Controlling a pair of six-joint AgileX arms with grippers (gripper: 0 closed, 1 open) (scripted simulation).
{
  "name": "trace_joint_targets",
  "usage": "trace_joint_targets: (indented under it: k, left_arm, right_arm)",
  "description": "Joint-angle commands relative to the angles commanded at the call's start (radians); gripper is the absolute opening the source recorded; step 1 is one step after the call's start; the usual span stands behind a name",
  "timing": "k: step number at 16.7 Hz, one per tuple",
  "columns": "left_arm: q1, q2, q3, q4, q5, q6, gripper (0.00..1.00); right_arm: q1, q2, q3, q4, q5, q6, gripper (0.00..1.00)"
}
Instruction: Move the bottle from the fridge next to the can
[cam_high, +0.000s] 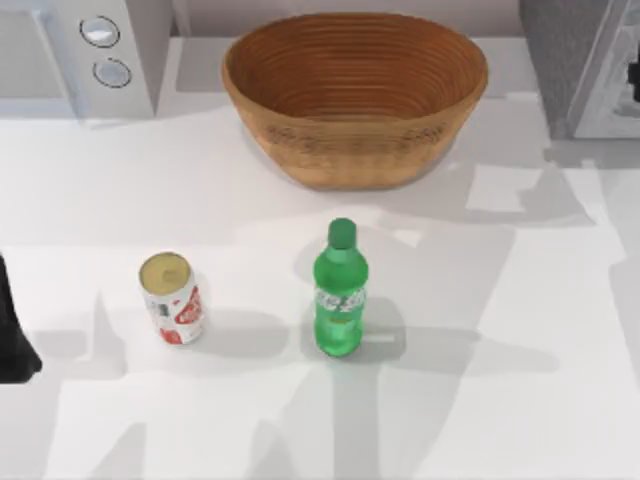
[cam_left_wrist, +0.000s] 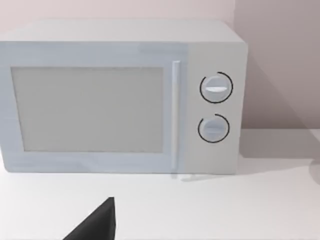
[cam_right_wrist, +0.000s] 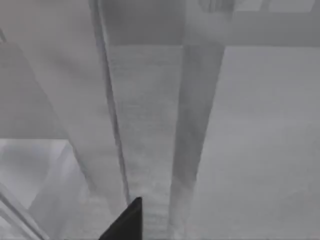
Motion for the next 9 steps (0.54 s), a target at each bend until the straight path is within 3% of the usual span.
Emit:
trace_joint_targets:
  k: [9]
  left_arm:
    - [0.0, 0.0, 0.0, 0.0, 0.0, 0.0, 1.0]
  right_arm:
    - [0.003, 0.227, 0.297, -0.061, 0.003, 0.004, 1.0]
